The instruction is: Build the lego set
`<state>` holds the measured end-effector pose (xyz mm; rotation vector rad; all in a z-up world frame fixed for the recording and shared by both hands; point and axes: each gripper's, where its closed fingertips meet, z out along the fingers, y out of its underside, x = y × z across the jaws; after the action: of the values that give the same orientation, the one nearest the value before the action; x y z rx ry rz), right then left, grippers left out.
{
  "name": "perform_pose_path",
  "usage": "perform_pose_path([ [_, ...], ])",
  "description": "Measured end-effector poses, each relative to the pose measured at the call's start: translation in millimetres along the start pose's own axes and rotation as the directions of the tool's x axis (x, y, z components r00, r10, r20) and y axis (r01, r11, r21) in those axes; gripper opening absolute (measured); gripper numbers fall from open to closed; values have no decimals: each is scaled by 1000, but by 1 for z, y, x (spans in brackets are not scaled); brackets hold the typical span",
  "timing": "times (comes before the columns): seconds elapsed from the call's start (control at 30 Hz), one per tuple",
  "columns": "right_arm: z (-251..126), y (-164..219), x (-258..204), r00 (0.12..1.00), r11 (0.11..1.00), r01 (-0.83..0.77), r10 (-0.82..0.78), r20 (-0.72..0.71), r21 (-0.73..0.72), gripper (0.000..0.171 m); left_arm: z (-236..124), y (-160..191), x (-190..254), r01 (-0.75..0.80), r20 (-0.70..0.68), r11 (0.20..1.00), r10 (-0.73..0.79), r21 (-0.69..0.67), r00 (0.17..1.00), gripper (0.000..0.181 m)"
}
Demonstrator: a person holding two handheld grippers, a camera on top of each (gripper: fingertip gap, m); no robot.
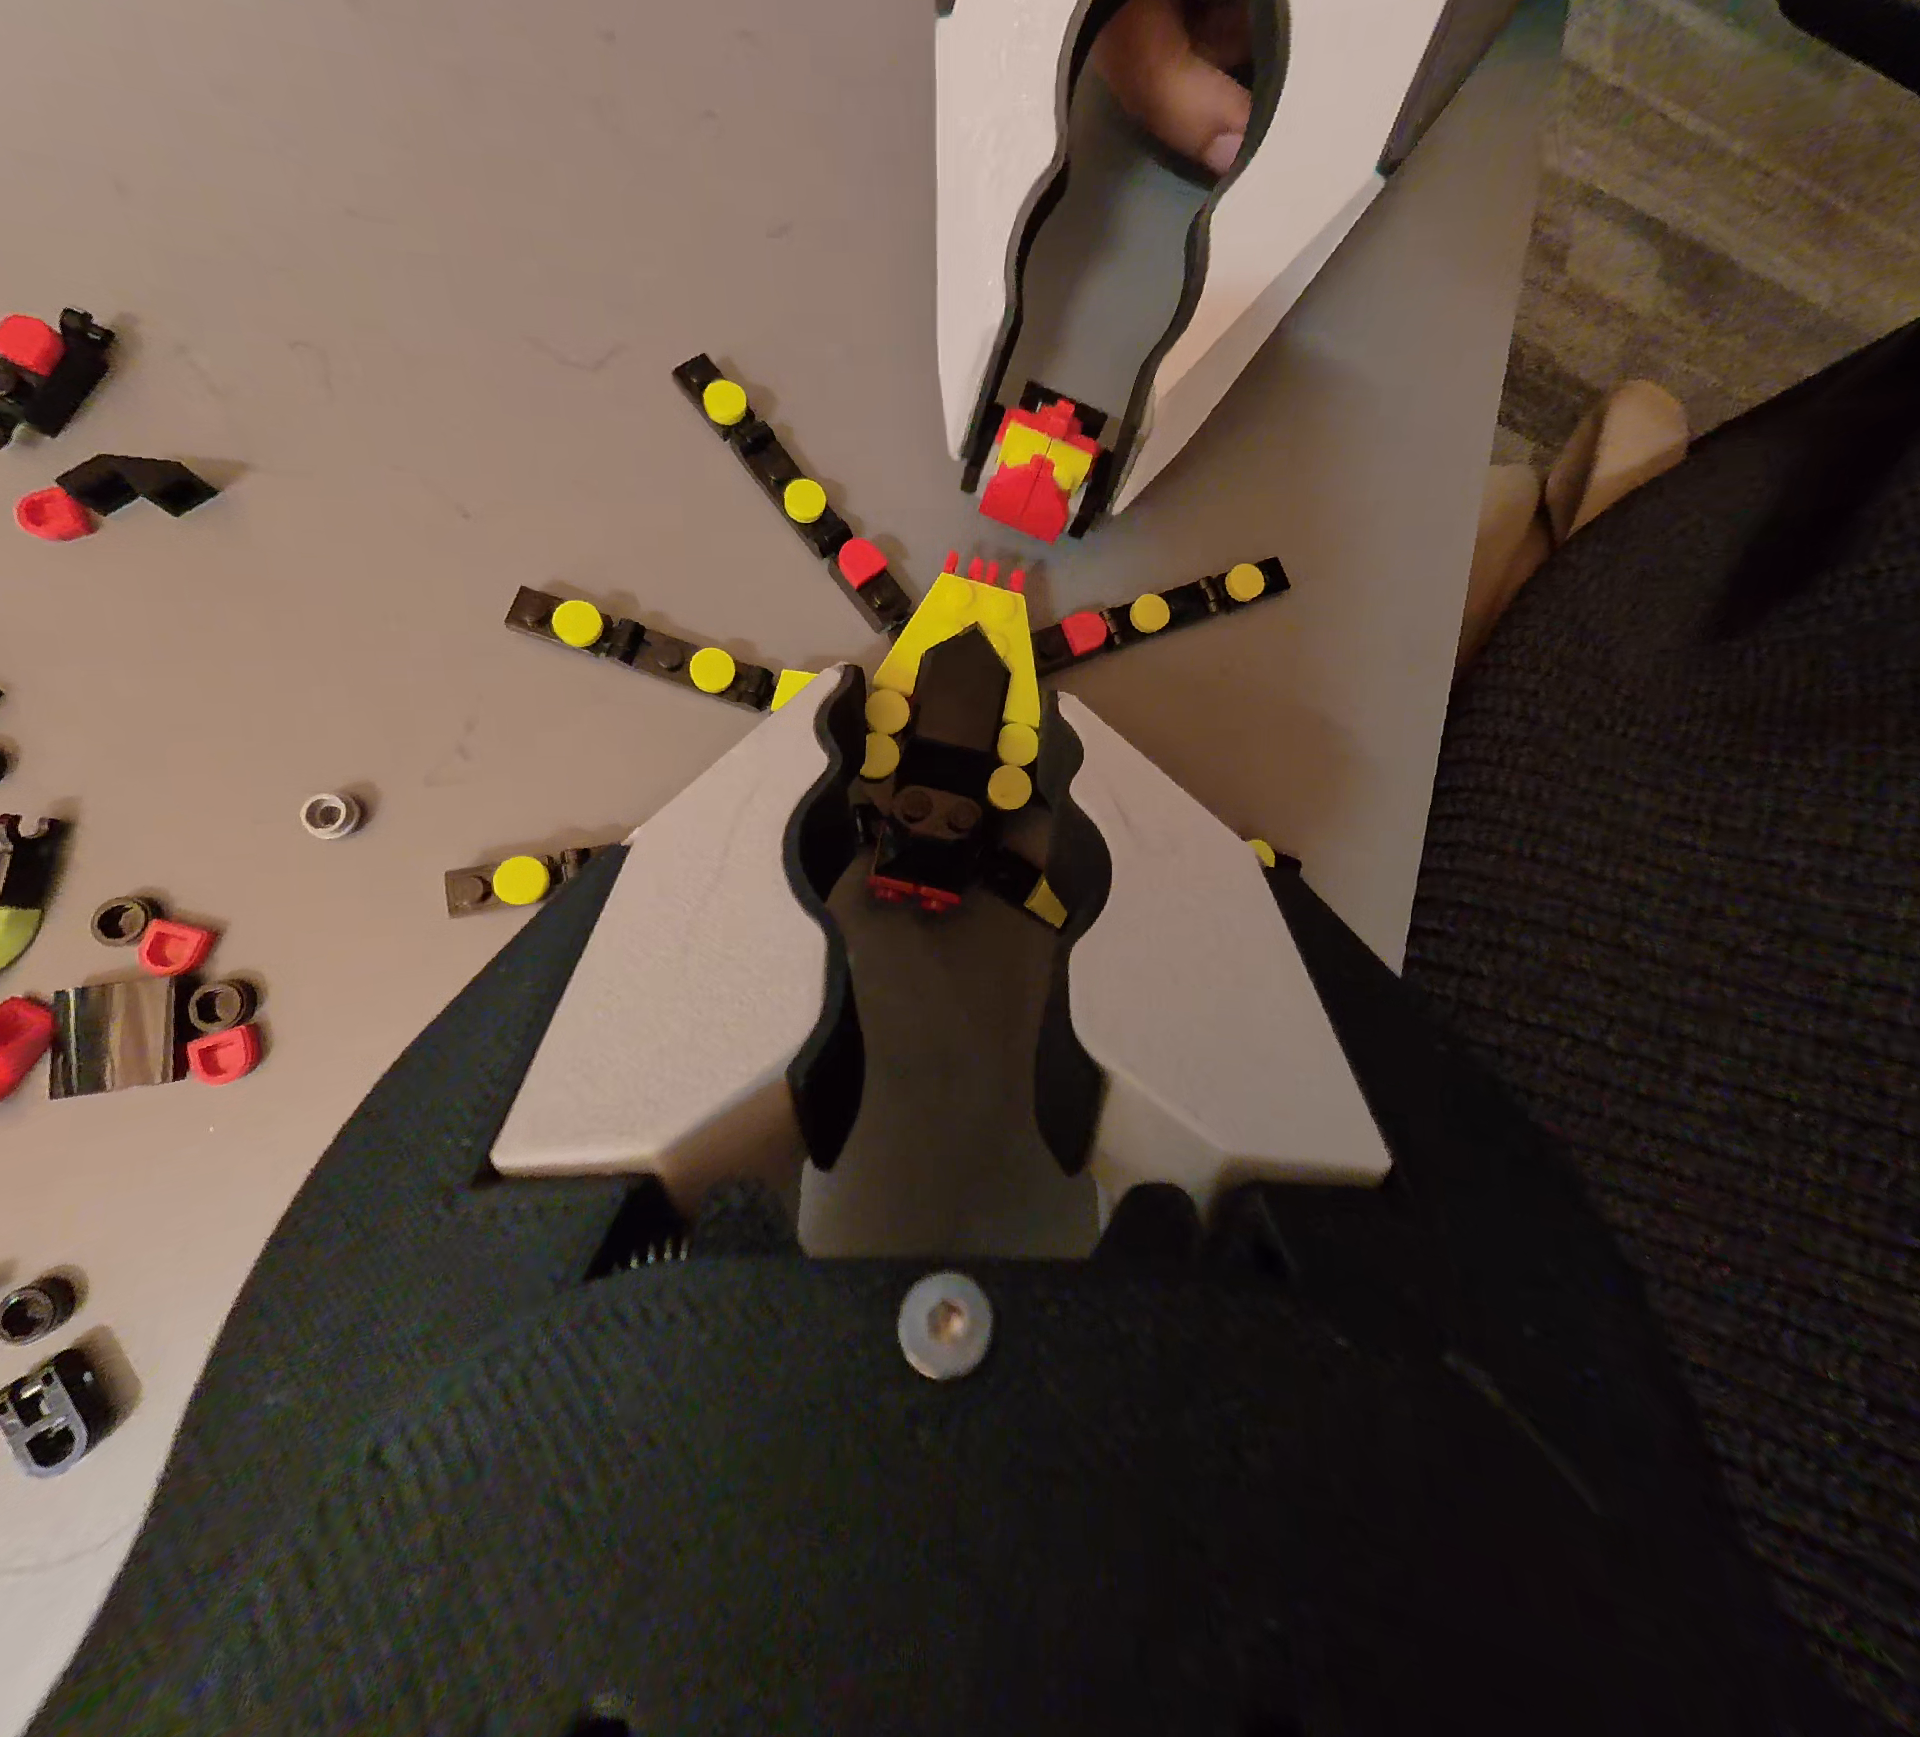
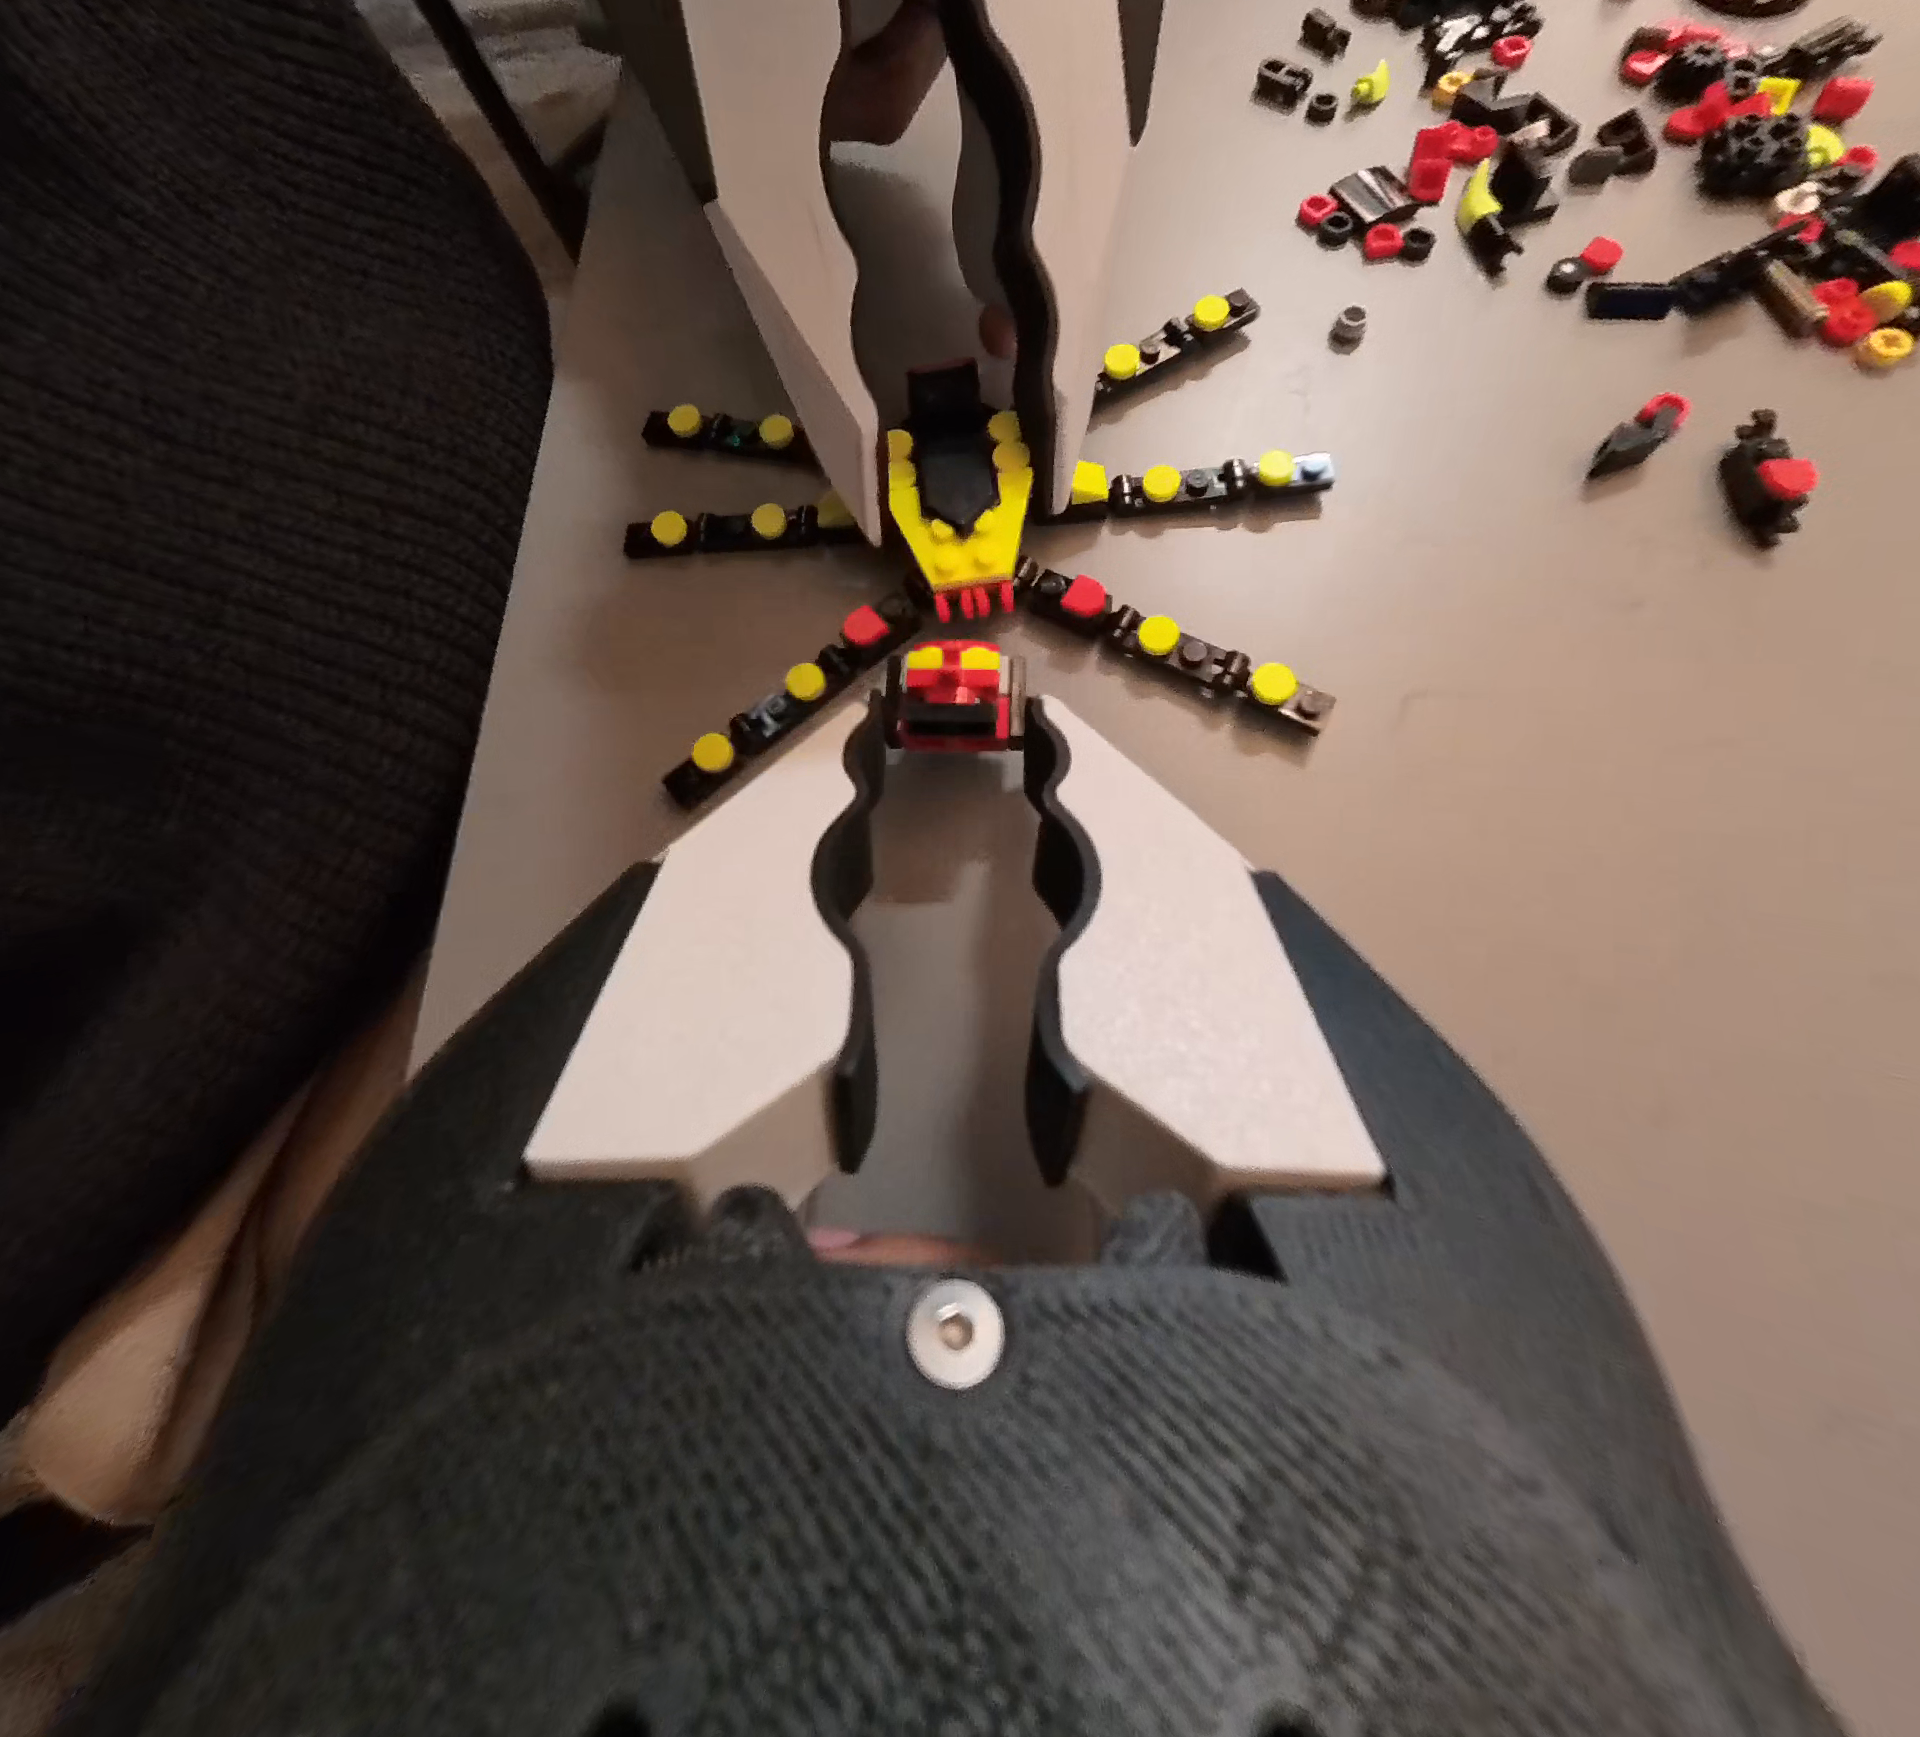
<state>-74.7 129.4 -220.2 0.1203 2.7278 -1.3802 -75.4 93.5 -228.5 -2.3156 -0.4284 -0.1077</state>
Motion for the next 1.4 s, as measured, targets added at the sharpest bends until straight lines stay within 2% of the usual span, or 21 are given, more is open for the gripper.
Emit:
perform_pose_path([
  [0.23,-20,-29,-4,997,976,-67,71,-11,209,25,-11,-11,-4,9,31,999,-10,44,999,56],
  [0.37,-38,-62,-10,997,930,-75,80,2,360,25,-30,-36,7,118,-66,978,-108,174,992,60],
  [0.43,-46,-78,-17,999,903,-38,41,3,428,25,-38,-50,20,220,-188,945,-177,243,966,60],
  [0.57,-55,-96,-26,995,869,87,-51,-87,487,25,-58,-79,53,525,-567,812,-314,256,762,61],
  [0.67,-57,-102,-34,988,855,142,-89,-128,499,25,-62,-84,61,598,-656,767,-330,233,679,58],
  [0.77,-53,-101,-39,986,868,148,-95,-135,474,25,-72,-91,72,665,-753,720,-322,199,574,45],
  [0.87,-51,-99,-41,990,878,122,-73,-122,463,25,-69,-90,70,695,-764,695,-344,184,546,20],
  [0.97,-49,-94,-39,987,894,126,-71,-141,431,25,-64,-87,67,707,-762,688,-367,163,534,20],
  [1.3,-36,-75,-23,952,940,204,-124,-281,275,25,-46,-76,51,693,-650,697,-442,185,618,17],
  [1.4,-37,-75,-22,940,934,228,-137,-313,276,25,-43,-74,48,704,-648,690,-459,170,607,17],
])
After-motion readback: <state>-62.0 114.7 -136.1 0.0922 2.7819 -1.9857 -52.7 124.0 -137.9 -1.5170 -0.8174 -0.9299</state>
